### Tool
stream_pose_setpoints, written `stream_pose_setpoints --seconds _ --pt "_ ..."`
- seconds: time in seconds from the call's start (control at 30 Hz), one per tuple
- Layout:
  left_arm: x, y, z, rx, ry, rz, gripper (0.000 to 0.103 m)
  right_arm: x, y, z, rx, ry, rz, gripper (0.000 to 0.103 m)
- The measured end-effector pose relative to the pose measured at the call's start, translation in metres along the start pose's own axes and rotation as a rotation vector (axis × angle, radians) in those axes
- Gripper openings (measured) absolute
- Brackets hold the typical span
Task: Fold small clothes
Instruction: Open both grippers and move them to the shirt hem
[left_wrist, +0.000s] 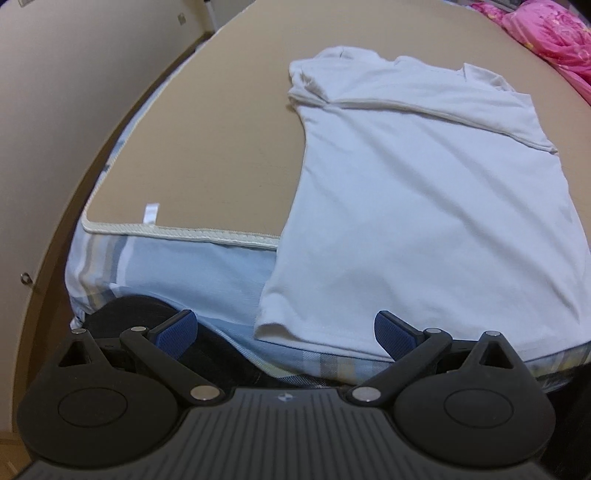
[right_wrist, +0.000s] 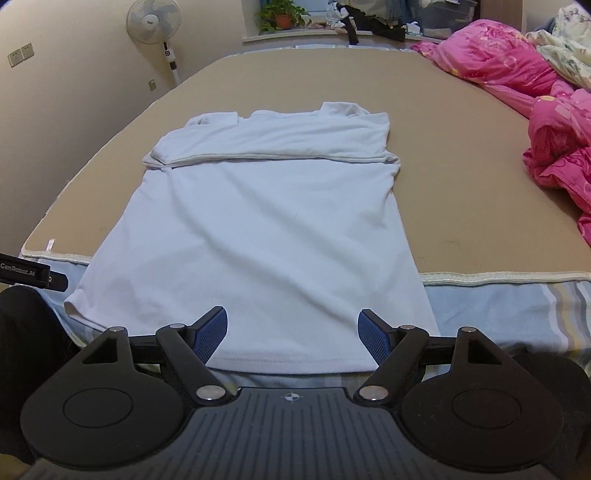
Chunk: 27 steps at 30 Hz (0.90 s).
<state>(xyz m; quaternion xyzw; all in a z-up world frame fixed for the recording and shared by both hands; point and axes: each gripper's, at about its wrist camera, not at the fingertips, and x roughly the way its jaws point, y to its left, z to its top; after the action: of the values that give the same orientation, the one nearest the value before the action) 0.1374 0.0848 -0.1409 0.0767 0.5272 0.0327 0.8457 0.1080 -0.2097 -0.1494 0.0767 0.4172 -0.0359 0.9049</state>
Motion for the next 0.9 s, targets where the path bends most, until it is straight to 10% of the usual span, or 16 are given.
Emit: stream_pose_setpoints --seconds 0.9 --pt "0.057 0.024 0.015 -0.066 0.072 0.025 0.102 0.037 -0.066 0.012 0.098 0.074 -0.011 0.087"
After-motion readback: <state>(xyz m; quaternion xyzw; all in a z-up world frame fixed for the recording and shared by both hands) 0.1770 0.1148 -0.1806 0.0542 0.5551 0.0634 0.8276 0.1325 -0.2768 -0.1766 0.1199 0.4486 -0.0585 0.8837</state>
